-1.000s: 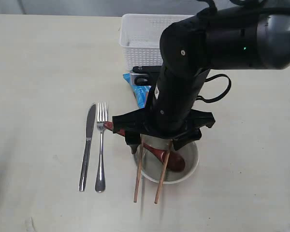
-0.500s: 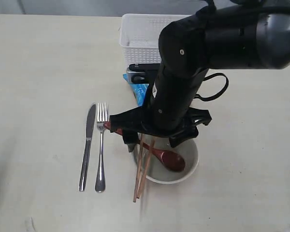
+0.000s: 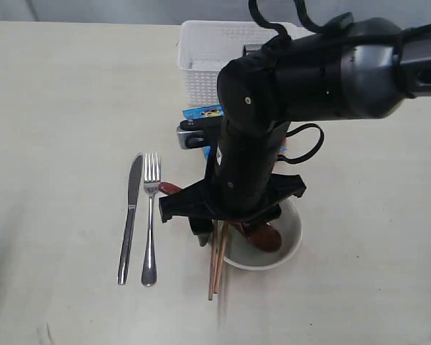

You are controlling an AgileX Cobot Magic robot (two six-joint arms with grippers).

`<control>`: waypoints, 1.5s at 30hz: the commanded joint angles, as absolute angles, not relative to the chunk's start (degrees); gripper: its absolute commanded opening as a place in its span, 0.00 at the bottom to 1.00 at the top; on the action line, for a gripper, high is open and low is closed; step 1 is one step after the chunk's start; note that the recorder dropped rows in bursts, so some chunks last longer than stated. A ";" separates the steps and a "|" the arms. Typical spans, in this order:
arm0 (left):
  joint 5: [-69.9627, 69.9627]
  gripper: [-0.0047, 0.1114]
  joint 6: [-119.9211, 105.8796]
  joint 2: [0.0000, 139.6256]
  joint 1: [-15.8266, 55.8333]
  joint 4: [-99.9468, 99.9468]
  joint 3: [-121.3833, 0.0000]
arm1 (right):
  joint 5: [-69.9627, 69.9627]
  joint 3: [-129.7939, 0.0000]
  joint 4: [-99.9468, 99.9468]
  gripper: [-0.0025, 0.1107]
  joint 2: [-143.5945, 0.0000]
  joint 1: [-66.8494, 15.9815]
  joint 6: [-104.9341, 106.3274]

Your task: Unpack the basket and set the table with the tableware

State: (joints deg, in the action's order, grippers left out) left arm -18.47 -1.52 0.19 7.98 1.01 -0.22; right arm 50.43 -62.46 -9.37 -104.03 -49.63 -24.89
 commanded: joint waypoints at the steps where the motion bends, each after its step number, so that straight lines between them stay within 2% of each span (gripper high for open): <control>1: -18.36 0.04 -1.75 0.00 7.93 0.73 0.00 | 51.42 -63.11 -8.98 0.54 -103.97 -49.57 -23.49; 8: -18.36 0.04 -1.75 0.00 7.93 0.73 0.00 | 55.20 -69.36 -8.86 0.54 -103.97 -49.57 -21.44; 24: -18.36 0.04 -1.75 0.00 7.93 0.73 0.00 | 57.12 -68.84 -5.65 0.53 -104.35 -49.57 -24.00; 26: -18.36 0.04 -1.75 0.00 7.93 0.73 0.00 | 57.34 -68.84 -5.65 0.46 -104.35 -49.57 -24.00; 30: -18.36 0.04 -1.75 0.00 7.93 0.73 0.00 | 57.65 -69.64 -5.75 0.23 -104.24 -49.57 -23.24; 34: -18.36 0.04 -1.75 0.00 7.93 0.73 0.00 | 60.90 -73.34 -5.91 0.07 -104.14 -49.57 -22.21; 37: -18.36 0.04 -1.75 0.00 7.93 0.73 0.00 | 64.84 -76.18 -5.91 0.02 -104.14 -49.57 -20.76; 45: -18.36 0.04 -1.75 0.00 7.93 0.85 0.00 | 67.03 -74.61 -5.56 0.02 -100.88 -44.71 -17.66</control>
